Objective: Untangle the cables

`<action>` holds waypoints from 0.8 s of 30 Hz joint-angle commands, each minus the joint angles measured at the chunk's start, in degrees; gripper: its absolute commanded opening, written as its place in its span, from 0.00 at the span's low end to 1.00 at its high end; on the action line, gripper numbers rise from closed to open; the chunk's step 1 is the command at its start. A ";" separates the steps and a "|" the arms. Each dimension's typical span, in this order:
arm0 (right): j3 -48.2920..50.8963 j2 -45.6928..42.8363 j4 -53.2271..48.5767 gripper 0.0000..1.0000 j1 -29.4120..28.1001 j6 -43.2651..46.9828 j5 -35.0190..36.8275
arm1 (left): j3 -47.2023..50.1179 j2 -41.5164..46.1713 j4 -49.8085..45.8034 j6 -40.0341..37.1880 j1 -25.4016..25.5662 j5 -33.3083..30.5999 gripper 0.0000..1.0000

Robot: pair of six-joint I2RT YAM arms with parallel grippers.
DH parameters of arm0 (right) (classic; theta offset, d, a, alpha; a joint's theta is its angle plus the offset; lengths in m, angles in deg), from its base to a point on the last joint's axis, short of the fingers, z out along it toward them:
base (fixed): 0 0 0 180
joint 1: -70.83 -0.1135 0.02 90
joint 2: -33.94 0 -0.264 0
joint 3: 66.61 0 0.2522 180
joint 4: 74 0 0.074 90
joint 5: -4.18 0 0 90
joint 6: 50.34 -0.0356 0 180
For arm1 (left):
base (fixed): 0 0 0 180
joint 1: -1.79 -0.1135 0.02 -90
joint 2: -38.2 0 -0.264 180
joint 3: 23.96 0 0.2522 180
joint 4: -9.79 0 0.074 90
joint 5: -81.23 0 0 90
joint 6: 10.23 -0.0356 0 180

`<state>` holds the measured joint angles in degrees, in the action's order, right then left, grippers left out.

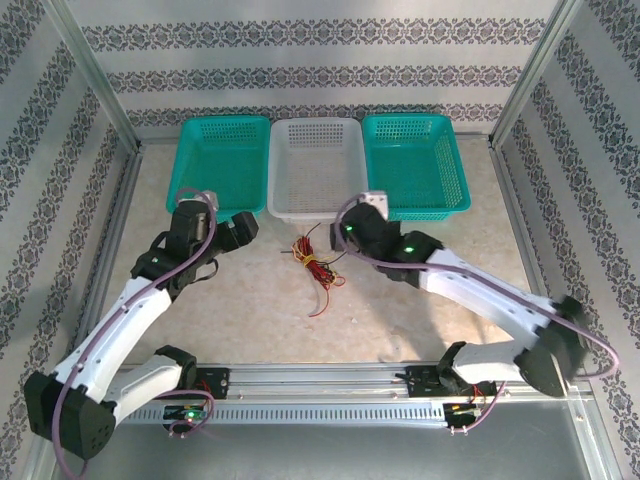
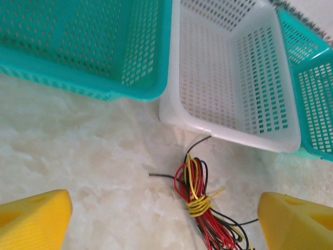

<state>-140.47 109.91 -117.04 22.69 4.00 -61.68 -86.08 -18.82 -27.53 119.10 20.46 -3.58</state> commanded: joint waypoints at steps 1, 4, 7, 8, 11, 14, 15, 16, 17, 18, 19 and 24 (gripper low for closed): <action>1.40 5.71 3.81 0.98 -6.30 -1.26 -10.53 | 1.30 -0.90 1.77 4.10 0.34 2.36 0.90; 0.20 11.71 3.49 0.93 -6.76 -0.94 -16.70 | 4.28 -0.35 3.59 6.44 0.38 1.75 0.90; 1.18 15.22 5.99 0.92 -4.92 -0.34 -21.45 | 5.81 0.15 4.63 8.19 0.33 1.99 0.90; 1.28 15.94 6.39 0.92 -4.35 -0.25 -21.85 | 5.95 0.30 4.65 8.43 0.36 2.33 0.90; 0.52 17.79 6.96 0.93 -2.36 1.15 -22.29 | 5.94 0.32 4.02 8.90 0.31 3.49 0.90; 0.06 19.56 6.88 0.91 0.18 1.99 -23.87 | 6.44 0.58 3.16 9.45 0.38 3.86 0.89; 0.12 20.25 6.80 0.89 0.97 2.08 -24.64 | 6.54 0.49 2.58 9.50 0.32 3.68 0.89; 0.27 20.74 6.71 0.87 1.56 2.09 -25.51 | 6.53 0.43 2.44 9.40 0.35 3.99 0.89; 0.45 21.19 6.77 0.86 1.94 2.17 -26.40 | 6.56 0.33 2.38 9.32 0.32 4.40 0.89; 0.63 21.49 6.62 0.85 2.00 2.17 -26.79 | 6.68 0.17 2.50 9.45 0.31 4.84 0.89; 0.68 21.68 6.53 0.85 1.95 2.17 -27.09 | 6.64 0.06 2.67 9.63 0.36 5.20 0.89; -0.15 23.43 5.50 0.68 2.13 2.26 -27.74 | 7.53 -1.43 6.34 11.22 0.64 8.34 0.90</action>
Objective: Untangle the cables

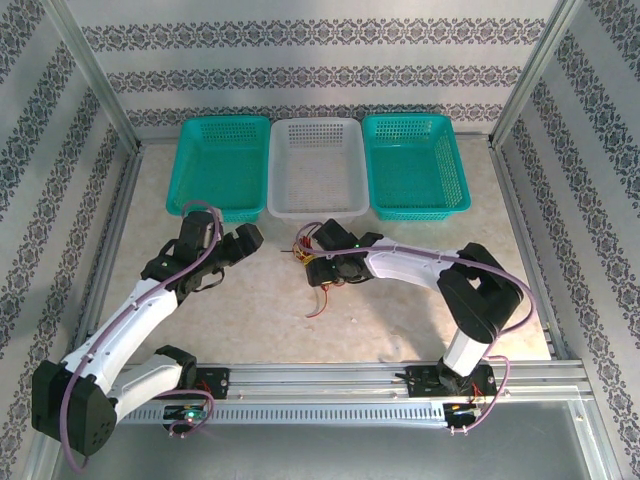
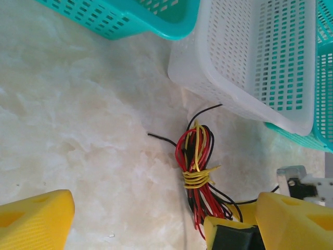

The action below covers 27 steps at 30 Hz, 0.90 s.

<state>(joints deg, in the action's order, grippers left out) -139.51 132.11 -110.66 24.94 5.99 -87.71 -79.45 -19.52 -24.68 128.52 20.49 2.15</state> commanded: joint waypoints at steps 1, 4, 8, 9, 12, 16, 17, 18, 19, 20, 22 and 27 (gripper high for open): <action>-1.64 1.84 -0.98 0.61 -0.08 0.40 -2.07 | 0.97 -1.12 4.06 2.06 1.01 2.86 0.91; -2.67 3.46 -1.32 0.39 0.01 1.03 -3.36 | 0.70 -2.48 4.66 1.86 1.80 3.47 0.91; -2.66 1.95 -1.49 0.18 -0.46 3.19 -2.69 | 0.02 -3.02 4.69 0.35 1.86 3.45 0.95; -2.48 0.45 -1.74 0.14 -0.96 4.30 -1.38 | -0.58 -3.23 4.31 -0.29 1.86 3.41 0.96; -1.78 -5.30 -2.38 0.07 -3.24 9.08 3.30 | -1.64 -3.44 4.67 -2.00 1.78 4.78 1.00; -3.25 -12.93 -5.59 0.00 -6.99 16.84 9.33 | -2.41 -3.72 7.13 -3.33 1.81 8.56 0.99; -3.78 -14.41 -6.40 0.00 -7.86 18.55 10.47 | -2.75 -3.73 7.48 -3.61 1.79 9.49 0.99; -4.41 -15.87 -7.20 0.00 -8.59 20.33 11.21 | -3.27 -3.72 7.84 -3.96 1.78 10.33 0.99; -5.19 -17.01 -8.03 0.00 -9.22 21.79 11.50 | -3.84 -3.48 8.21 -4.09 1.84 11.00 0.99; -5.98 -17.82 -8.66 0.00 -9.66 22.79 11.76 | -4.38 -3.06 8.91 -3.86 1.82 11.77 0.99; -7.59 -18.92 -10.05 0.00 -10.28 24.33 12.51 | -4.91 -1.64 11.61 -2.80 1.79 13.18 0.99; -12.46 -19.56 -12.96 0.00 -11.69 26.81 15.10 | -3.34 2.99 22.45 1.78 1.79 18.50 0.99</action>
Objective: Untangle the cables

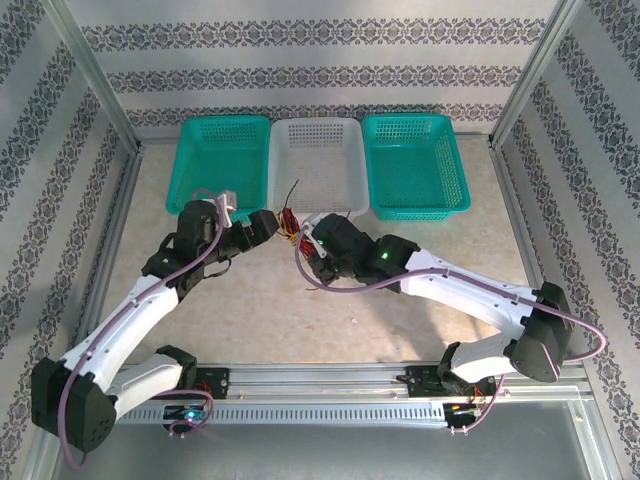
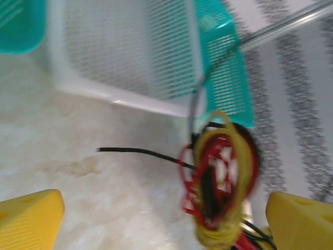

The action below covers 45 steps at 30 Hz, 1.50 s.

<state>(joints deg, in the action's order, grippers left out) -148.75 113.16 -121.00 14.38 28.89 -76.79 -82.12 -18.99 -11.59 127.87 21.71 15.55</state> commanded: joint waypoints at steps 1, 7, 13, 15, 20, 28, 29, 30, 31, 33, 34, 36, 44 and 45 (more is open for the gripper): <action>-4.41 -0.35 -3.41 0.00 -1.52 4.35 4.95 | -0.76 2.61 9.72 2.77 0.58 6.57 0.99; -9.18 0.90 -4.79 0.00 -5.49 7.55 8.24 | 1.27 1.68 12.70 4.57 0.63 14.38 0.99; -12.13 2.04 -5.50 0.00 -8.14 9.05 10.28 | -0.45 0.84 5.35 -0.20 0.62 11.41 0.99; -13.12 2.70 -6.01 0.00 -8.70 9.46 11.78 | -0.34 0.26 7.62 1.34 0.63 13.01 0.99; -14.39 4.12 -6.15 0.00 -8.95 9.80 13.80 | 0.87 0.66 11.64 4.04 0.57 15.23 0.91; -14.33 4.26 -5.00 0.00 -9.01 10.17 12.50 | 2.08 -0.67 15.61 7.72 0.43 15.19 0.33; -14.33 4.19 -5.08 0.00 -9.01 10.25 12.26 | 2.21 -1.25 17.16 8.79 0.45 15.46 0.28; -14.40 4.18 -5.09 0.00 -9.08 10.24 12.08 | 2.27 -1.75 18.77 9.67 0.48 15.85 0.26; -14.33 4.03 -5.09 0.00 -9.19 10.36 11.96 | 2.30 -2.36 20.39 10.51 0.39 16.37 0.26; -14.17 3.80 -5.00 0.00 -9.23 10.44 11.81 | 2.30 -3.39 22.90 11.67 0.41 17.42 0.42; -14.08 3.79 -5.00 0.00 -9.22 10.50 11.94 | 2.40 -3.71 23.90 12.12 0.32 17.73 0.50; -13.89 3.86 -5.15 0.00 -9.40 10.76 12.49 | 2.48 -3.96 24.90 12.55 0.25 17.78 0.60; -13.03 4.30 -4.77 0.00 -11.18 12.97 16.08 | 1.18 -4.02 19.66 10.40 -0.59 15.61 0.63; -12.84 4.40 -4.41 0.00 -11.62 13.33 16.69 | 0.97 -4.44 19.04 10.31 -0.72 15.75 0.58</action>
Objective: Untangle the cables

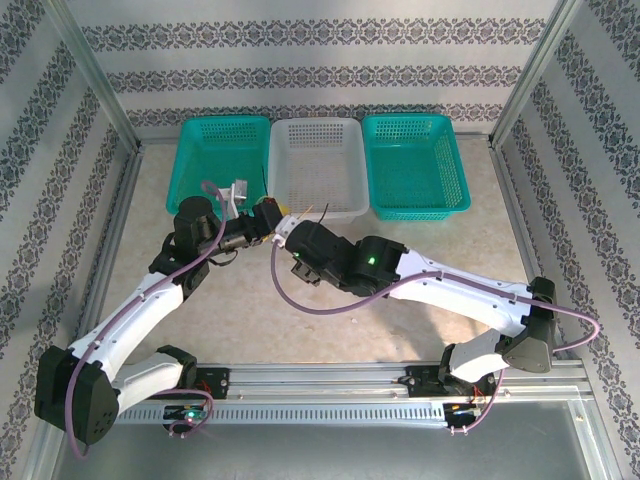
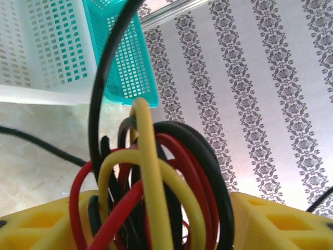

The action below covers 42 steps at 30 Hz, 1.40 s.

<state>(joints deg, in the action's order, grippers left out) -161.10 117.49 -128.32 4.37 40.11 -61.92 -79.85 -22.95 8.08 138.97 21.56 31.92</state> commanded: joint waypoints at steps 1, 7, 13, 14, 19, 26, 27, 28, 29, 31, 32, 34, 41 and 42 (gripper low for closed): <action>-0.40 0.13 3.22 0.00 -2.05 2.53 2.43 | -1.46 -1.00 -1.04 -0.75 -0.56 -0.48 0.52; -0.09 1.23 3.72 0.00 -4.07 4.30 5.40 | -1.56 -3.85 -1.78 0.45 -0.56 1.20 0.29; 0.65 0.51 4.65 0.00 -4.30 3.69 6.03 | -1.11 -3.88 -2.01 -0.02 -0.59 1.12 0.11; 0.70 0.34 4.70 0.00 -4.30 3.52 6.43 | -1.01 -3.80 -1.95 -0.35 -0.53 0.91 0.07; 1.60 -2.50 5.55 0.23 -3.88 2.94 10.52 | 0.21 -2.54 1.74 -1.37 -0.77 0.13 0.00; 0.88 -15.17 5.04 0.81 4.29 -8.13 5.88 | 2.63 0.12 10.22 -5.51 -0.88 0.77 0.00; 0.99 -17.04 5.28 0.84 6.47 -10.86 0.92 | 3.11 0.76 12.16 -6.05 -0.91 0.99 0.00; 1.10 -18.74 5.48 0.86 10.19 -14.17 -6.15 | 3.87 1.38 14.97 -6.28 -0.95 1.44 0.00; 1.23 -19.68 5.76 0.87 13.62 -17.62 -12.97 | 4.67 1.91 18.07 -6.25 -0.92 2.14 0.00; 1.60 -20.20 6.70 0.87 21.19 -23.89 -26.88 | 6.39 2.74 26.01 -5.36 -0.89 3.59 0.00; 1.86 -19.91 7.35 0.87 23.64 -25.95 -32.03 | 6.86 3.02 29.65 -4.71 -0.97 4.16 0.00; 1.80 -18.63 8.01 0.84 26.00 -27.87 -39.01 | 7.00 2.71 35.27 -2.98 -1.03 5.77 0.00; 2.27 -15.87 12.13 0.60 25.48 -30.01 -44.23 | 4.52 -2.32 46.18 5.83 -0.97 11.24 0.00; 2.48 -15.81 12.70 0.59 25.50 -30.15 -43.99 | 4.41 -2.73 47.30 6.69 -1.02 11.39 0.00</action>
<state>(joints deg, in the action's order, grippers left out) -158.98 102.78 -118.88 30.18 12.65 -100.89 -73.44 -24.87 44.21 140.78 21.19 40.18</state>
